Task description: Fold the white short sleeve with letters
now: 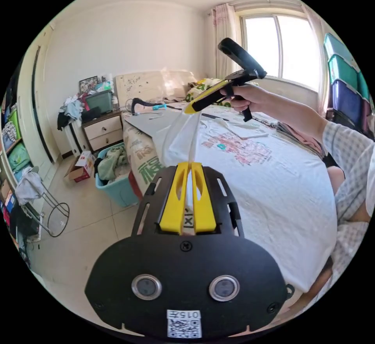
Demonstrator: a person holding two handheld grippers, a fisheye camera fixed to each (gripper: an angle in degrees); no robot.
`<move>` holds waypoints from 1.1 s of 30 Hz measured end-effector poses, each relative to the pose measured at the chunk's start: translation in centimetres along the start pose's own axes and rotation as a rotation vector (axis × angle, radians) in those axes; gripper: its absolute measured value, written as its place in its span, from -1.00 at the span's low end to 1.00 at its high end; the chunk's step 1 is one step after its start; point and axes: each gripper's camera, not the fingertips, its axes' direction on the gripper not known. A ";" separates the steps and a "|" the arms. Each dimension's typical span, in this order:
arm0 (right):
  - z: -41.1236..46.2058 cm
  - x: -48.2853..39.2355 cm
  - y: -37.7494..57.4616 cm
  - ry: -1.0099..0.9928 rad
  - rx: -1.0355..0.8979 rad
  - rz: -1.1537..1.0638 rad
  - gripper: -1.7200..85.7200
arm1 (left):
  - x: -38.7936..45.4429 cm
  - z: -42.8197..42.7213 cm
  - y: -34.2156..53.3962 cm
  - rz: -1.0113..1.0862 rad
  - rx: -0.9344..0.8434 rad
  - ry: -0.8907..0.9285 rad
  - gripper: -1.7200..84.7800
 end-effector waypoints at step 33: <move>2.9 20.0 0.3 -0.107 -0.113 0.218 -0.96 | -9.1 7.3 -3.4 -0.166 -0.121 0.008 -0.93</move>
